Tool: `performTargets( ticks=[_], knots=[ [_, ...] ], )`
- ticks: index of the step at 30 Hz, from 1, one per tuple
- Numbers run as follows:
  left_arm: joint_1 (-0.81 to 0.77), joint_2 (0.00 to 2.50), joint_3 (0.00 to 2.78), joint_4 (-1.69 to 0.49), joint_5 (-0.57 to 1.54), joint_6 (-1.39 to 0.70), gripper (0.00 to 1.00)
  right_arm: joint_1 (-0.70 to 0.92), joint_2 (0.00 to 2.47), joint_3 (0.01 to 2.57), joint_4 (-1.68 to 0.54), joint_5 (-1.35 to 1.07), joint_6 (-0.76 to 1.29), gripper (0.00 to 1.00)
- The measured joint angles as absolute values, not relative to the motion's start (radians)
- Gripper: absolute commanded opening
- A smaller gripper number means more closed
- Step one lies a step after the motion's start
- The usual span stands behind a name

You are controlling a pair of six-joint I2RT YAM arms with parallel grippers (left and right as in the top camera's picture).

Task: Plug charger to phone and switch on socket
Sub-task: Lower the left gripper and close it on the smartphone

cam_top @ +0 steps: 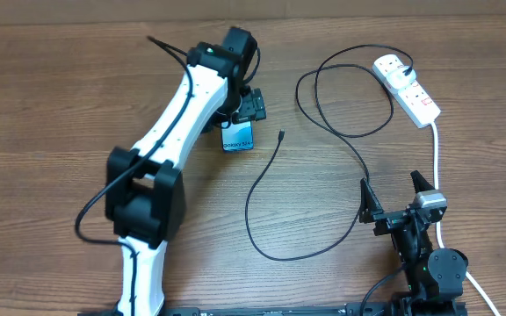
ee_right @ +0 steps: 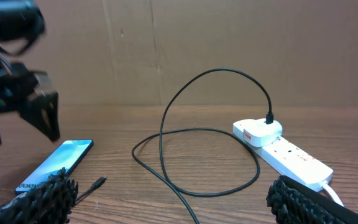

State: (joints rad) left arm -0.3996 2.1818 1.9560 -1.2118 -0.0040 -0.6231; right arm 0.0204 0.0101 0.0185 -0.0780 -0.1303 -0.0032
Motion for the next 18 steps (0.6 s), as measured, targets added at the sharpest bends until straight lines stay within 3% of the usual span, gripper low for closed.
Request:
performTargets(
  ticks=[18],
  knots=[
    [-0.372, 2.324, 1.956, -1.049, -0.015, -0.57, 1.0, 0.02, 0.01, 0.019, -0.078, -0.13, -0.004, 1.0]
  ],
)
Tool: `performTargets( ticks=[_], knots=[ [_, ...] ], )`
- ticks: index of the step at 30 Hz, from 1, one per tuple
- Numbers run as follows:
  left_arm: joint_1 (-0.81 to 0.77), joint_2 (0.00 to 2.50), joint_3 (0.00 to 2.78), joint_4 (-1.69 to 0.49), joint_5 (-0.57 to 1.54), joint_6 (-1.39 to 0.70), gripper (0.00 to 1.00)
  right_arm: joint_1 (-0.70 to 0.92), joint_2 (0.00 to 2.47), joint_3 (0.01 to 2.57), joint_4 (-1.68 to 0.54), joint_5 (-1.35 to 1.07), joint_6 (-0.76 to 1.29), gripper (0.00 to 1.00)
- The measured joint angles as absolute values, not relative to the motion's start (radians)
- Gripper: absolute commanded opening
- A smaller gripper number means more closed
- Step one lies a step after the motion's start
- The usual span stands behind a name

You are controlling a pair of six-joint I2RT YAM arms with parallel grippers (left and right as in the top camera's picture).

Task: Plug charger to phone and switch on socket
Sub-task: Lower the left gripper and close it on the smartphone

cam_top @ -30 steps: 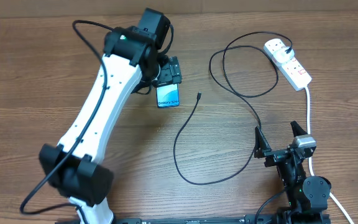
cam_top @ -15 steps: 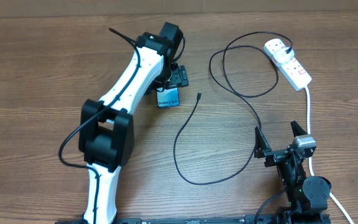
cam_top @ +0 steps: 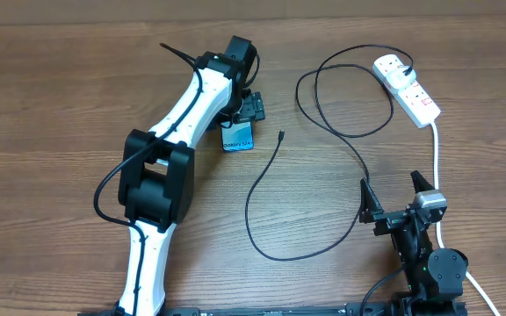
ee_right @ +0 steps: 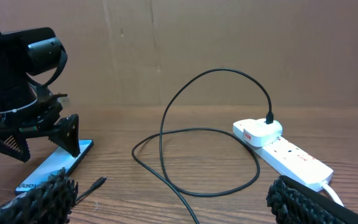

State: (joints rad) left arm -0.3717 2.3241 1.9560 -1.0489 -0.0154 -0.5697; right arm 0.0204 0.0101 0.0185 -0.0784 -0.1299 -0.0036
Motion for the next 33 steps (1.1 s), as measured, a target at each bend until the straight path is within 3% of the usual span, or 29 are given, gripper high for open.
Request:
performTargets(
  ticks=[33],
  knots=[
    [-0.373, 2.375, 1.956, -1.035, -0.039, -0.548, 1.0, 0.02, 0.01, 0.019, -0.078, -0.13, -0.003, 1.0]
  ],
)
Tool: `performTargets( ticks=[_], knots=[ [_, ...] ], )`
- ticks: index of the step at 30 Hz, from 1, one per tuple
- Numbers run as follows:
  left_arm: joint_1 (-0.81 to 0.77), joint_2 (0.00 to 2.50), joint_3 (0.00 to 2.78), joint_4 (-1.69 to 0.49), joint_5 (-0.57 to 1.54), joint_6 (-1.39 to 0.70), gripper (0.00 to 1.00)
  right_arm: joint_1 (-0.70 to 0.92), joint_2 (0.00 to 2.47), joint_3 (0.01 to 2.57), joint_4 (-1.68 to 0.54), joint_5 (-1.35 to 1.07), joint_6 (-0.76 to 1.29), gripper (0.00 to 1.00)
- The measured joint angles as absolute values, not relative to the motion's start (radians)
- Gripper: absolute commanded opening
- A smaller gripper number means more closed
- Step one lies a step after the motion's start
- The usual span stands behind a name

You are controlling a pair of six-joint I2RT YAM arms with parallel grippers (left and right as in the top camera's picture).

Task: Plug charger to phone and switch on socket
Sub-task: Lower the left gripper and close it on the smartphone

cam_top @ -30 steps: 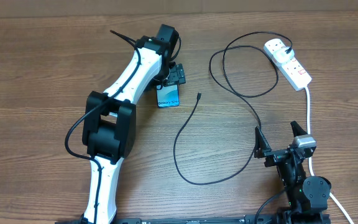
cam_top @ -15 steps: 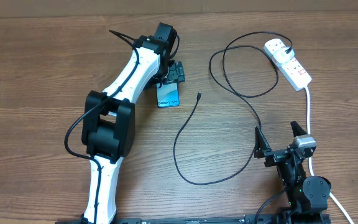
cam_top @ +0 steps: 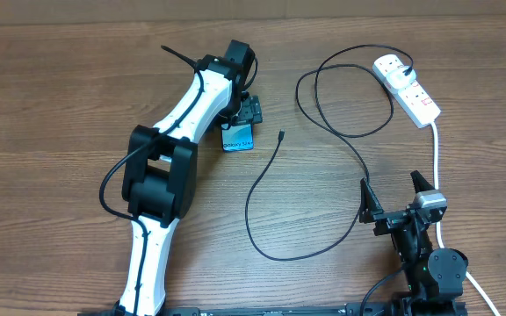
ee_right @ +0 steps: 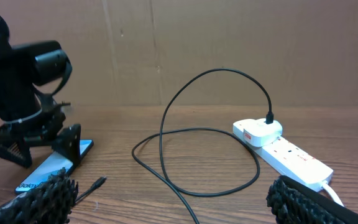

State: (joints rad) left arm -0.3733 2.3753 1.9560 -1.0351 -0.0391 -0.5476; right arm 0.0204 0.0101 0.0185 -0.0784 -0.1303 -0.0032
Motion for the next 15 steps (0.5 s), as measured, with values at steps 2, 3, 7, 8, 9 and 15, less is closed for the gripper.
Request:
performTargets(
  ticks=[2, 3, 7, 8, 9, 15],
  knots=[
    [-0.373, 2.385, 1.959, -1.039, -0.041, -0.548, 1.0, 0.02, 0.01, 0.019, -0.078, -0.13, -0.004, 1.0],
    [-0.373, 2.387, 1.96, -1.041, -0.042, -0.548, 1.0, 0.02, 0.01, 0.019, -0.078, -0.13, -0.004, 1.0],
    [-0.373, 2.39, 1.965, -1.044, -0.042, -0.548, 0.86, 0.02, 0.01, 0.019, -0.078, -0.13, -0.003, 1.0],
    [-0.373, 2.391, 1.966, -1.045, -0.041, -0.548, 0.82, 0.02, 0.01, 0.019, -0.078, -0.13, -0.003, 1.0],
    [-0.373, 2.391, 1.966, -1.044, -0.042, -0.549, 0.81, 0.02, 0.01, 0.019, -0.078, -0.13, -0.003, 1.0],
    [-0.373, 2.391, 1.966, -1.044, -0.041, -0.55, 0.8, 0.02, 0.01, 0.019, -0.079, -0.13, -0.004, 1.0]
  ],
)
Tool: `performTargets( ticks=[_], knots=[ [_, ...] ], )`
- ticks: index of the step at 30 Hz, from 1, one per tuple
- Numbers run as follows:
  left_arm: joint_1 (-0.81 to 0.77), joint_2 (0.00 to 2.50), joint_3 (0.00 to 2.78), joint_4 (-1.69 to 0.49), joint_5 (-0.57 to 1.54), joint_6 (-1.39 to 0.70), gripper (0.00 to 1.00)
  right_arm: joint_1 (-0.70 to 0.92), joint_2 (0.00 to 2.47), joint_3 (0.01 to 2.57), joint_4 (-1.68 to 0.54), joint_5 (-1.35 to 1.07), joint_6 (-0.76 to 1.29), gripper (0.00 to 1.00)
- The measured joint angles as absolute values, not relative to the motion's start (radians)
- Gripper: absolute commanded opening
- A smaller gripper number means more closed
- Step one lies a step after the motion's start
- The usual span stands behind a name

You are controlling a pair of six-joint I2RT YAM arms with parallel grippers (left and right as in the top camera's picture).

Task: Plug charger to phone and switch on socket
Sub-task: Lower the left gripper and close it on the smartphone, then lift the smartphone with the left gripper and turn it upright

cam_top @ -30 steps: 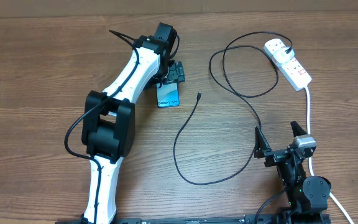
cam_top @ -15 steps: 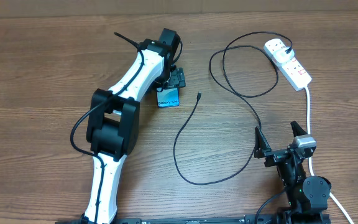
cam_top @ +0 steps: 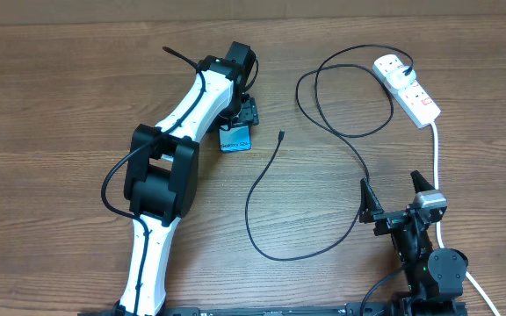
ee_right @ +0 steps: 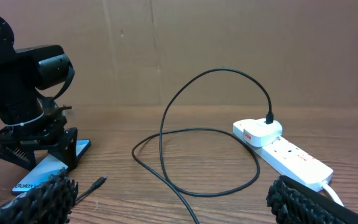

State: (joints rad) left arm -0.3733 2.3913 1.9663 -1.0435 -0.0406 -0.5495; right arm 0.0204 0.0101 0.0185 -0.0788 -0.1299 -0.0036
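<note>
The blue phone (cam_top: 236,140) lies flat on the wooden table (cam_top: 60,96); in the right wrist view the phone (ee_right: 47,167) is at the left. My left gripper (cam_top: 243,117) stands down over its far end, fingers (ee_right: 66,148) spread either side of it, open. The black cable's loose plug (cam_top: 281,135) lies right of the phone, plug (ee_right: 98,182) bare on the wood. The cable runs to a charger (ee_right: 258,132) in the white socket strip (cam_top: 408,89). My right gripper (cam_top: 390,183) rests open near the front edge, holding nothing.
The black cable (cam_top: 262,211) loops across the middle of the table and coils near the socket strip. The strip's white lead (cam_top: 436,154) runs down the right side past my right arm. A cardboard wall (ee_right: 229,43) stands behind the table.
My left gripper sits a little lower and further left over the phone. The phone has shifted slightly left. The right arm, cable and socket strip have not moved.
My left gripper hung above the phone's far end, clear of it. Then it stood lower with open fingers either side of the phone. It stayed there, and now it has settled closer and the phone lies slightly further left. The right arm has stayed still.
</note>
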Motion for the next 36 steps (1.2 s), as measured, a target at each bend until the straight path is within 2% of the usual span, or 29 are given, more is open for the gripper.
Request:
performTargets(
  ticks=[6, 10, 23, 31, 36],
  knots=[
    [-0.373, 2.391, 1.967, -1.044, -0.037, -0.55, 0.83, 0.02, 0.01, 0.019, -0.079, -0.13, -0.003, 1.0],
    [-0.373, 2.391, 1.969, -1.049, -0.026, -0.55, 0.78, 0.02, 0.01, 0.019, -0.078, -0.13, -0.003, 1.0],
    [-0.364, 2.393, 1.979, -1.117, 0.025, -0.548, 0.72, 0.02, 0.01, 0.019, -0.078, -0.13, -0.003, 1.0],
    [-0.344, 2.437, 2.07, -1.246, 0.088, -0.551, 0.7, 0.02, 0.01, 0.019, -0.078, -0.13, -0.004, 1.0],
    [-0.324, 2.44, 2.152, -1.331, 0.177, -0.555, 0.66, 0.02, 0.01, 0.019, -0.078, -0.13, -0.003, 1.0]
  ],
)
